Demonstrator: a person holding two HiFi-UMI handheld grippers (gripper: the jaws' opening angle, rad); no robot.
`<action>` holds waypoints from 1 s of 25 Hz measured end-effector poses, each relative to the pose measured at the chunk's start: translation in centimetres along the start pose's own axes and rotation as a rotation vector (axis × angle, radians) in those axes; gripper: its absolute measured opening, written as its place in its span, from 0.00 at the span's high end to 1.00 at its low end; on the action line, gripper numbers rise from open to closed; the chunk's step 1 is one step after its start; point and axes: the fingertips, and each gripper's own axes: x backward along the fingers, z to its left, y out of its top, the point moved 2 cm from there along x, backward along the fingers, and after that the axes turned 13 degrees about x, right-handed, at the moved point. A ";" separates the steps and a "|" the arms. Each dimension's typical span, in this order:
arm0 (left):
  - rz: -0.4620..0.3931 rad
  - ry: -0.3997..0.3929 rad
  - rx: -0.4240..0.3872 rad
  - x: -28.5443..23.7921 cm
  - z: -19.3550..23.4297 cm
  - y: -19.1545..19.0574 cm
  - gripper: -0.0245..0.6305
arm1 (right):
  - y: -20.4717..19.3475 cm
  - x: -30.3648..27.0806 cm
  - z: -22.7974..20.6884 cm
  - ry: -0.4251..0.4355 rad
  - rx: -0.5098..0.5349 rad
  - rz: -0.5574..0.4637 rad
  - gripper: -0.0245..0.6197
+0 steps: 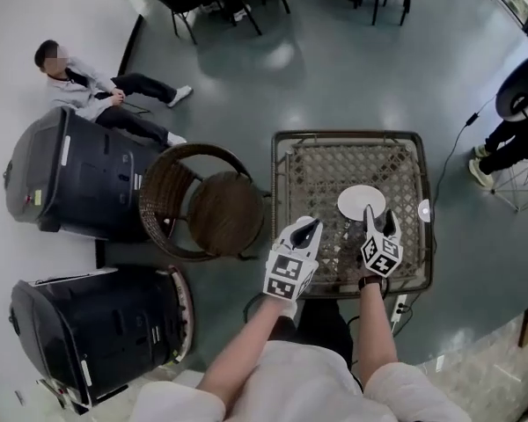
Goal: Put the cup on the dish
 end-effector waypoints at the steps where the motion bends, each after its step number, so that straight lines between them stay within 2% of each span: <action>1: -0.018 0.000 0.000 1.3 -0.1 0.6 0.96 | 1.2 1.9 0.3 -0.007 0.008 -0.019 0.51; 5: -0.121 0.012 -0.027 6.4 0.4 3.5 0.96 | 7.0 7.7 5.8 0.054 0.133 -0.103 0.64; 11: -0.260 0.033 -0.094 12.9 0.2 8.2 0.96 | 16.3 12.7 15.2 0.210 0.302 -0.288 0.96; 15: -0.343 0.098 -0.114 17.8 1.0 10.9 0.96 | 20.9 16.5 22.9 0.320 0.370 -0.372 0.96; 19: -0.426 0.181 -0.115 23.1 2.6 12.9 0.96 | 23.3 19.8 29.8 0.432 0.407 -0.407 0.96; 25: -0.502 0.231 -0.120 28.1 3.6 14.3 0.96 | 23.8 22.7 34.5 0.498 0.432 -0.438 0.96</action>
